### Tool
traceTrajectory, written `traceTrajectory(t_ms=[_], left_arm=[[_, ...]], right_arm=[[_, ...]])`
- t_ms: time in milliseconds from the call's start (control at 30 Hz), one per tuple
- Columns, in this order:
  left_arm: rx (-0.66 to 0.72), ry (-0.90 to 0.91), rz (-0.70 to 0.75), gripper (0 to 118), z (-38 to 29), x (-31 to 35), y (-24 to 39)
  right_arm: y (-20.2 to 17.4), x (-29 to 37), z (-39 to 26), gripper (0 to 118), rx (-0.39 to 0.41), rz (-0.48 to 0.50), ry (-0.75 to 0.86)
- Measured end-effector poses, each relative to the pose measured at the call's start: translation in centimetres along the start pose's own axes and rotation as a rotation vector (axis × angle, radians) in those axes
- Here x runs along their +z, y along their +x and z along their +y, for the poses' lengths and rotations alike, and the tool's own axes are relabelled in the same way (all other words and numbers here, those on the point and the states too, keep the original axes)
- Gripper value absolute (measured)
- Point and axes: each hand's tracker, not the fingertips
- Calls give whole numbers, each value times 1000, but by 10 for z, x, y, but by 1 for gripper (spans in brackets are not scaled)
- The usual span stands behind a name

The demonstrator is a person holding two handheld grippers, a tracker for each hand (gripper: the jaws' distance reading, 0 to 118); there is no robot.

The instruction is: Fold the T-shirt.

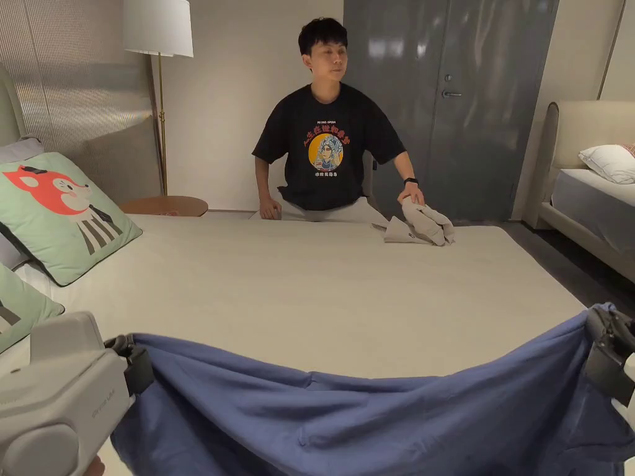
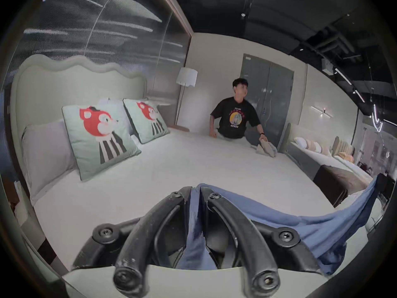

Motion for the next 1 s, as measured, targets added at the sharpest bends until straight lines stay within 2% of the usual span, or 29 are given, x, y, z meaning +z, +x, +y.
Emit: traceTrajectory(t_ms=[333, 667, 1000], left_arm=[[-16, 201, -45, 6, 120, 5, 27], [-22, 269, -48, 6, 216, -40, 41], [-6, 283, -52, 6, 276, -121, 53]], right_arm=[[-4, -14, 117, 5, 24, -15, 242], [-19, -86, 200, 6, 48, 9, 301], [-27, -194, 236, 5, 26, 20, 313]])
